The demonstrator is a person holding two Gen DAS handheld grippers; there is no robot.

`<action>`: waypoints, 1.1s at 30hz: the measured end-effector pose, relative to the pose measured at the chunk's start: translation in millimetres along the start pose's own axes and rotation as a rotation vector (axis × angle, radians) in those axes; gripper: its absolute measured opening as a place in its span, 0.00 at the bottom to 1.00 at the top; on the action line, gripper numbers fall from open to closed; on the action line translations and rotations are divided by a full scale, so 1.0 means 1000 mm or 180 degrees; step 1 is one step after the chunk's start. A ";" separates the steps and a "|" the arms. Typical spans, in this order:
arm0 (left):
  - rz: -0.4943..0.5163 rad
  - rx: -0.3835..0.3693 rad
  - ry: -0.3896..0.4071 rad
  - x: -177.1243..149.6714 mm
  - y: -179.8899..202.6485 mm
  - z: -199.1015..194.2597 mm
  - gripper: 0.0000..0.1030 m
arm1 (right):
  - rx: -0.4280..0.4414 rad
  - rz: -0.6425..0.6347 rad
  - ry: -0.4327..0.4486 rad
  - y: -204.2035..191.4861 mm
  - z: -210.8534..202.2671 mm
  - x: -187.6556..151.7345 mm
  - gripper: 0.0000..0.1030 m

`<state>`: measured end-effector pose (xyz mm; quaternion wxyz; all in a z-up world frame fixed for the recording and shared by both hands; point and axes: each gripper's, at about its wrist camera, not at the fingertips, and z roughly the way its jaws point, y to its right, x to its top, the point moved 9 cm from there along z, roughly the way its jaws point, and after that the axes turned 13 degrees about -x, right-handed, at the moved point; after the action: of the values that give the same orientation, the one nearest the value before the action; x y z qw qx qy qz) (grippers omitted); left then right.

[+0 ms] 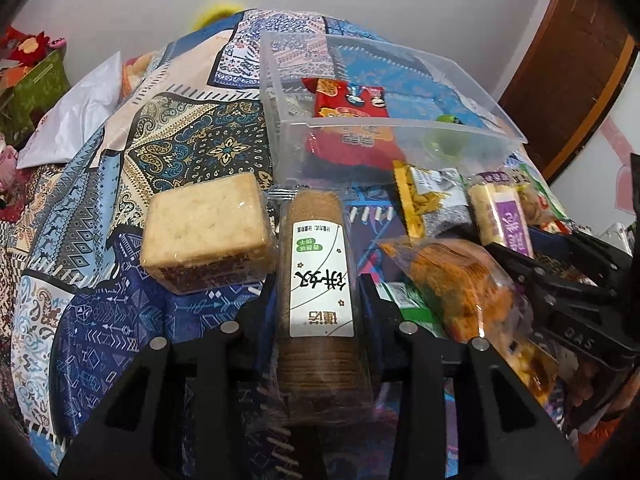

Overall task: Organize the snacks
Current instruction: 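Grasp the brown biscuit roll with the left tool while the right tool grasps the purple-labeled roll, then lower both rolls into the clear box and open both tools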

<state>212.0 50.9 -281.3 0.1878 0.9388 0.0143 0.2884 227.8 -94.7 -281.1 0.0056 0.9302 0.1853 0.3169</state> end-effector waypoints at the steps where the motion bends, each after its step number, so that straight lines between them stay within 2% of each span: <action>1: -0.0002 -0.0011 0.0011 -0.001 0.001 -0.003 0.37 | 0.0009 0.0008 0.0002 0.000 -0.001 0.000 0.44; 7: 0.0007 -0.0021 0.0122 -0.003 0.008 -0.024 0.37 | 0.0185 0.0162 0.0026 0.002 -0.012 0.004 0.39; 16: 0.0057 -0.0060 0.0382 0.007 0.023 -0.061 0.37 | 0.0208 0.0277 0.0173 0.013 -0.035 0.015 0.39; 25: 0.0201 -0.0119 0.0684 0.044 0.045 -0.085 0.37 | 0.0251 0.0326 0.0466 0.018 -0.061 0.047 0.38; 33: 0.0257 -0.0128 0.0838 0.083 0.052 -0.080 0.37 | 0.0238 0.0434 0.0717 0.030 -0.071 0.089 0.37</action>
<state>232.7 41.9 -156.9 0.1914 0.8887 -0.0047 0.4167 261.5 -99.1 -168.0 -0.0714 0.8987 0.1328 0.4119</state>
